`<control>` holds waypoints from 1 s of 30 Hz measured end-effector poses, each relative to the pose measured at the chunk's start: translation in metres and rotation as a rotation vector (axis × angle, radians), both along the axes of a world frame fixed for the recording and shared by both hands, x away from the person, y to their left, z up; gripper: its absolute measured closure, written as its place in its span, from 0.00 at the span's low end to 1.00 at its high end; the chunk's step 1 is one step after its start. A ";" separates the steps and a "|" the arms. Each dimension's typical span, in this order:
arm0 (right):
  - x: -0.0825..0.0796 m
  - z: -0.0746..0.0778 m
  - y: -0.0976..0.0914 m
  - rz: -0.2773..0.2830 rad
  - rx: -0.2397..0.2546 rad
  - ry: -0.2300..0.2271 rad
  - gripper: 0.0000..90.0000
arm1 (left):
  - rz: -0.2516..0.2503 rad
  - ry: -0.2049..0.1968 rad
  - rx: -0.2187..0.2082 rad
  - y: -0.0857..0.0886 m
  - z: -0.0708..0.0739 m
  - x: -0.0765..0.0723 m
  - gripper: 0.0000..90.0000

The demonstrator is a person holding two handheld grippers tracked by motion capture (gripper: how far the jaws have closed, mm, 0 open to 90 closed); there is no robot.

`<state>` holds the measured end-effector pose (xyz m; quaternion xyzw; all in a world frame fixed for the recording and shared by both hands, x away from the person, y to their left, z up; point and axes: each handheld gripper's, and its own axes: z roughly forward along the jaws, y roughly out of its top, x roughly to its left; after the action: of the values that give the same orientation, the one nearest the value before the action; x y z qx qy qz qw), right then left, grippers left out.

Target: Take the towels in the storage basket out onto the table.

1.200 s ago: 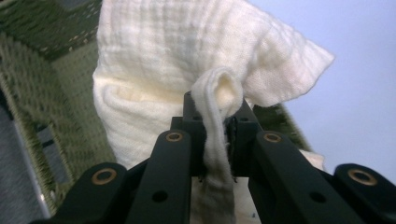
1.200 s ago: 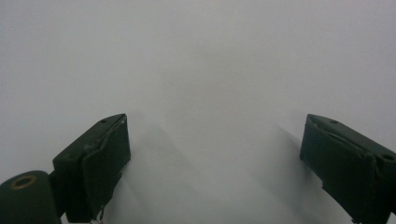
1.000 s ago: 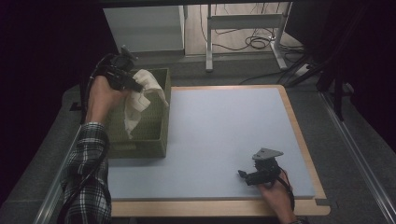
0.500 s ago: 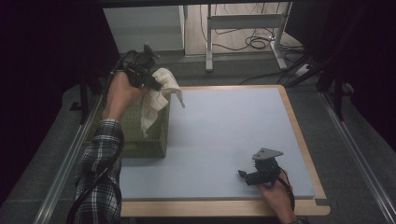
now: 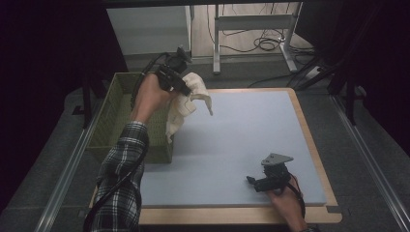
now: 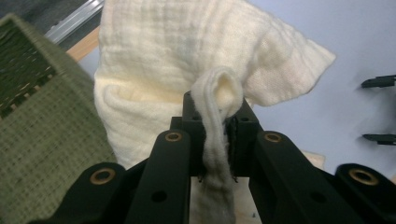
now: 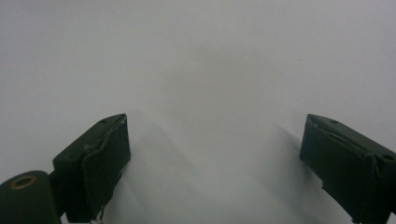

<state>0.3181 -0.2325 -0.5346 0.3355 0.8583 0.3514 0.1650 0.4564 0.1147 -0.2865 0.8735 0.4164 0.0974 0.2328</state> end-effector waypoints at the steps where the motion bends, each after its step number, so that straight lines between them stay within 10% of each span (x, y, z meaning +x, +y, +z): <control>1: 0.000 0.000 0.000 0.000 0.000 0.000 0.10 | -0.009 0.001 0.000 -0.004 -0.001 0.000 0.90; 30: 0.000 0.000 0.000 -0.001 0.000 -0.001 0.10 | -0.215 0.053 0.003 -0.111 -0.097 0.015 0.88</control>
<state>0.3185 -0.2326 -0.5349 0.3356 0.8580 0.3517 0.1657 0.4714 0.0041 -0.3832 0.9157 0.3260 0.0495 0.2295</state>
